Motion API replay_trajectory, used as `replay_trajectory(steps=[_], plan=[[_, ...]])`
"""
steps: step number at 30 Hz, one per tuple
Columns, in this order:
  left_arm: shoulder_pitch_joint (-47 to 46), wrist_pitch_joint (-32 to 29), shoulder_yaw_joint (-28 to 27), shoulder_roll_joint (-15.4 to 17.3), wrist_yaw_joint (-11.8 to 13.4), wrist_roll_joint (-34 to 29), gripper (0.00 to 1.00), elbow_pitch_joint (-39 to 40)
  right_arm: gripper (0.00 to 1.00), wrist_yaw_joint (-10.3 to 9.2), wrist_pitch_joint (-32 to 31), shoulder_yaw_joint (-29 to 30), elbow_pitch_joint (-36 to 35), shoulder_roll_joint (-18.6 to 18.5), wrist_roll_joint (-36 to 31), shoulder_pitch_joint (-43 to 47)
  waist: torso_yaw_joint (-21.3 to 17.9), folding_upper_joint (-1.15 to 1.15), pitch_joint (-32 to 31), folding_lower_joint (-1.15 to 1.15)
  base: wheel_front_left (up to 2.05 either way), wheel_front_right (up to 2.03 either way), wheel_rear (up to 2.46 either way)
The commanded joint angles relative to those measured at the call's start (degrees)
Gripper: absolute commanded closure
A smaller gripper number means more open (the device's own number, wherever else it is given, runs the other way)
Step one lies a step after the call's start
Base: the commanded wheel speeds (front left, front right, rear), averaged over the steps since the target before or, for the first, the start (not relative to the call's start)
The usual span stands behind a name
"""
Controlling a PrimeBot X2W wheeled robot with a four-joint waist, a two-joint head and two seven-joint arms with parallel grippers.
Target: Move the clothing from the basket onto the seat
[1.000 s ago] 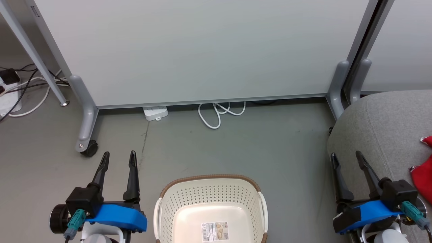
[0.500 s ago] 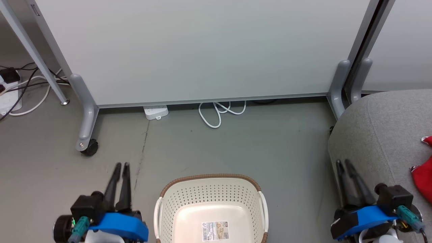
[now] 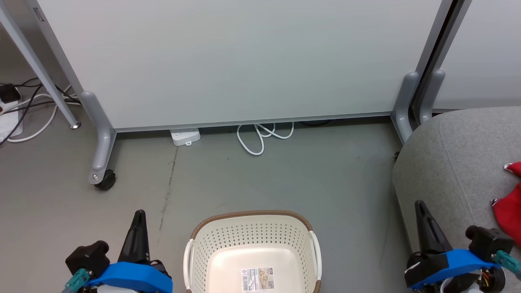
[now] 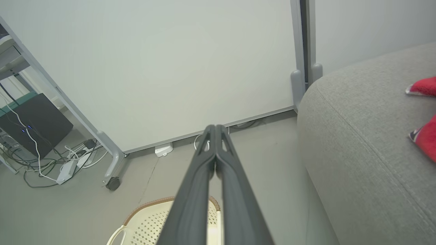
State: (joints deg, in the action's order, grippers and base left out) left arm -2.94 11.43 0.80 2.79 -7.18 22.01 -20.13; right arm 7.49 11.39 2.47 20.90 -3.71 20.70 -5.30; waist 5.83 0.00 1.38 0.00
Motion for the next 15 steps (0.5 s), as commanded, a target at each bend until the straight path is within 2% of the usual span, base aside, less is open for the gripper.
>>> replay_trajectory(steps=[1,15], plan=[[-1.57,-0.51,-0.48,0.09,-0.06,2.52,1.0,1.22,1.0,0.0,-0.46,0.31,-1.32,-0.02,2.63,-0.75,-0.08,0.0,-0.01,0.0,0.0,0.0,0.0],[-2.03,-3.88,-1.81,0.12,-0.12,15.63,1.0,2.23,1.0,0.0,-3.77,0.96,-2.55,0.14,16.0,-0.76,-0.8,0.0,-0.16,0.0,0.0,0.0,0.0]])
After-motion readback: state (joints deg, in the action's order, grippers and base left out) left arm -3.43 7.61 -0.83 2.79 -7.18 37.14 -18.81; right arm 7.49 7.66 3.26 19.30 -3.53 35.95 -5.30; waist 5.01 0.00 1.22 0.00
